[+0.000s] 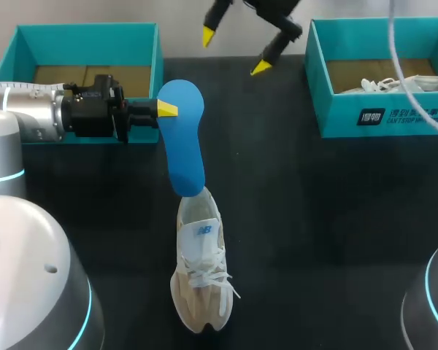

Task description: Take the shoe out of the shoebox, open the shoe tongue, remove and reinsert the insole, then place the shoe into the shoebox

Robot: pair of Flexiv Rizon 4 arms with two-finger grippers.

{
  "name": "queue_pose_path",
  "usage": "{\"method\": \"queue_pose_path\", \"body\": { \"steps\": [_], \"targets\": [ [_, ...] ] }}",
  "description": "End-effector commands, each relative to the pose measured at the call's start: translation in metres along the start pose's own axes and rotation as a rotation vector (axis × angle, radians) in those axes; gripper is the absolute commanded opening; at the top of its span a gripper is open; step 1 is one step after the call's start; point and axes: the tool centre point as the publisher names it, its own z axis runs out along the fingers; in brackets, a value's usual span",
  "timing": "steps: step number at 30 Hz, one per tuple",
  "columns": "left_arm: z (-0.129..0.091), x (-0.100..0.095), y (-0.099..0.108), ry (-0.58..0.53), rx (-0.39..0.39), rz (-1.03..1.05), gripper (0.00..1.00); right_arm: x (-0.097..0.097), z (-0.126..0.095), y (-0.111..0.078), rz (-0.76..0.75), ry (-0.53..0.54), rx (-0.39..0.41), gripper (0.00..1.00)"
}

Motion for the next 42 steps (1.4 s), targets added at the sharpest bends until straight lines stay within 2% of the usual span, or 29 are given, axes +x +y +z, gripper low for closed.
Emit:
{"method": "queue_pose_path", "body": {
  "steps": [1,13,22,32,42],
  "targets": [
    [-0.001,0.001,0.001,-0.003,0.001,0.000,0.00,-0.014,0.004,0.001,0.006,0.553,0.014,1.00],
    [-0.001,0.001,0.001,-0.003,0.001,0.000,0.00,-0.025,0.025,0.004,0.001,0.715,0.033,1.00],
    [-0.001,0.001,0.001,-0.003,0.001,0.000,0.00,-0.028,0.035,0.003,0.002,0.754,0.040,1.00],
    [-0.001,0.001,0.001,-0.003,0.001,0.000,0.00,-0.044,0.052,0.002,0.014,0.809,0.045,1.00],
    [-0.001,0.001,0.001,-0.003,0.001,0.000,0.00,-0.043,0.063,0.000,-0.009,0.847,0.036,1.00]
  ]
}}
